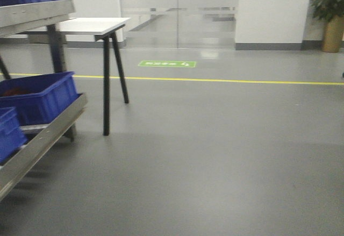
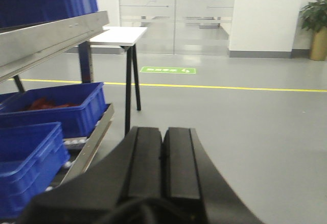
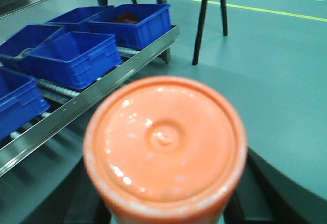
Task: Grab orange capacitor from left shelf to right conveyor
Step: 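Hold the cylinder in the right gripper while driving to the conveyor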
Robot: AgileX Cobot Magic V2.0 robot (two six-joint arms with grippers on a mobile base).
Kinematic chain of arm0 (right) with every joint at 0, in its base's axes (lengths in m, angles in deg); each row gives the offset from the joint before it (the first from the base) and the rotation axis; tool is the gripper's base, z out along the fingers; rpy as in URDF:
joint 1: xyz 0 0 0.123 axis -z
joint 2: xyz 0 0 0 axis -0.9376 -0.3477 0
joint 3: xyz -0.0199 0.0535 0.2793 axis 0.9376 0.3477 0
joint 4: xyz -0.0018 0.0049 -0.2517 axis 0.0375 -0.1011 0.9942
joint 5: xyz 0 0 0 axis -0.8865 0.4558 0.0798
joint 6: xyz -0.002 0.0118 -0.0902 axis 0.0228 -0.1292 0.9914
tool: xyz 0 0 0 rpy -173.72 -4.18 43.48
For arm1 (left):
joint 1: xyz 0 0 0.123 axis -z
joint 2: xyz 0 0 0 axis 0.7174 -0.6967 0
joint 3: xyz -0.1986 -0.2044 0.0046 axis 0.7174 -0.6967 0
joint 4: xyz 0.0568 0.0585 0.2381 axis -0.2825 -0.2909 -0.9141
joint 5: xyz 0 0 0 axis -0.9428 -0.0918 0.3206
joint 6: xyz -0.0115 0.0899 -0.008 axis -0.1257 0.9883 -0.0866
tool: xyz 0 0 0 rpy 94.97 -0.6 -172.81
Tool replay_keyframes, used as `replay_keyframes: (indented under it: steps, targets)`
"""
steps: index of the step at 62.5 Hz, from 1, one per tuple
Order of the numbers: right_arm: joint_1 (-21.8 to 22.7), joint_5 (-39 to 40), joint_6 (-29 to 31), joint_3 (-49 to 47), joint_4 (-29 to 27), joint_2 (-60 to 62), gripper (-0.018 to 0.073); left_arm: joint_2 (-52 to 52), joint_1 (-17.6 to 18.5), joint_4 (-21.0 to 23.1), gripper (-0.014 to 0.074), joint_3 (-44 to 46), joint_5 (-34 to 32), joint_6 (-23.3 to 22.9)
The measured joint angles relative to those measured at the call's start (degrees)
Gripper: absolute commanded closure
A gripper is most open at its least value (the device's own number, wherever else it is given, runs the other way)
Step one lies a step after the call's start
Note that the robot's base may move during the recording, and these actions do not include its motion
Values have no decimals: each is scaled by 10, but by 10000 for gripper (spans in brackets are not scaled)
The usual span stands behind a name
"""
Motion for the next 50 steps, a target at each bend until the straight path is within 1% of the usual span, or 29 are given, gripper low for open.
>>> replay_keyframes:
  steps: [50]
  targets:
    - [0,0,0,0,0,0,501,0,0,0,701,0,0,0]
